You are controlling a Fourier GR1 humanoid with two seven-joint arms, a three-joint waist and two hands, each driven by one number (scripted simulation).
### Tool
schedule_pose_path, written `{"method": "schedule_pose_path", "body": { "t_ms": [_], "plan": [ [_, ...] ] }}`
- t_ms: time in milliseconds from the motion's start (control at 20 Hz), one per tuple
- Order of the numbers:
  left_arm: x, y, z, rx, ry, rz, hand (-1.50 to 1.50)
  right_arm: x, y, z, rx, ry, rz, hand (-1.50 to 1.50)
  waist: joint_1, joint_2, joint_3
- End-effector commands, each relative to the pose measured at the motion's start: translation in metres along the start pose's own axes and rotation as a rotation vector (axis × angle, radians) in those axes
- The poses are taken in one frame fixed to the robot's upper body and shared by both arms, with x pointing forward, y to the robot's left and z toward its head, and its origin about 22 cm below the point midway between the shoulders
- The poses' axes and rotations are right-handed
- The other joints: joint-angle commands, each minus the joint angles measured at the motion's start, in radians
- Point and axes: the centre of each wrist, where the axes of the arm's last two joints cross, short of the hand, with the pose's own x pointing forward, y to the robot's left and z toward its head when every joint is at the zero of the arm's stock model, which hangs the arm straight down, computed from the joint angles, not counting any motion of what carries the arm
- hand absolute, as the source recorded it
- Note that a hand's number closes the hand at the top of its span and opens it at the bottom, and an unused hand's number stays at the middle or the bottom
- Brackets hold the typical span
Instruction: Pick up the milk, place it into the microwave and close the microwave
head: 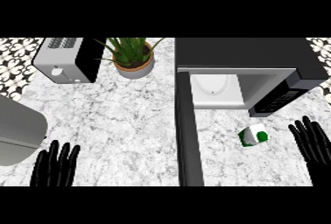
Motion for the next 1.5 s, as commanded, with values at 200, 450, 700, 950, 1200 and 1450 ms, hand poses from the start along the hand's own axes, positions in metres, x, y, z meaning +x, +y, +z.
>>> {"method": "schedule_pose_path", "body": {
  "t_ms": [200,450,700,950,1200,1450],
  "plan": [
    [-0.004,0.000,0.042,-0.003,0.001,-0.002,-1.50,-0.042,0.004,-0.027,-0.043,0.046,-0.013,-1.50,0.010,0.000,0.000],
    [-0.006,0.009,0.043,-0.003,-0.008,-0.007,-1.50,-0.085,0.003,0.000,-0.126,0.062,0.029,-1.50,0.005,0.001,0.000],
    [-0.010,0.005,0.042,0.009,0.006,-0.003,-1.50,-0.118,-0.025,-0.010,-0.182,0.092,0.050,-1.50,0.006,0.002,0.000],
    [-0.011,0.004,0.051,0.002,0.001,-0.013,-1.50,-0.143,-0.040,0.009,-0.204,0.114,0.085,-1.50,0.007,0.002,0.001],
    [-0.011,0.020,0.069,0.015,0.014,-0.010,-1.50,-0.165,-0.042,0.015,-0.190,0.077,0.091,-1.50,0.008,0.002,0.001],
    [-0.006,0.030,0.071,-0.015,0.018,0.000,-1.50,-0.179,-0.041,-0.004,-0.186,0.071,0.086,-1.50,0.014,0.003,0.001]
  ]
}}
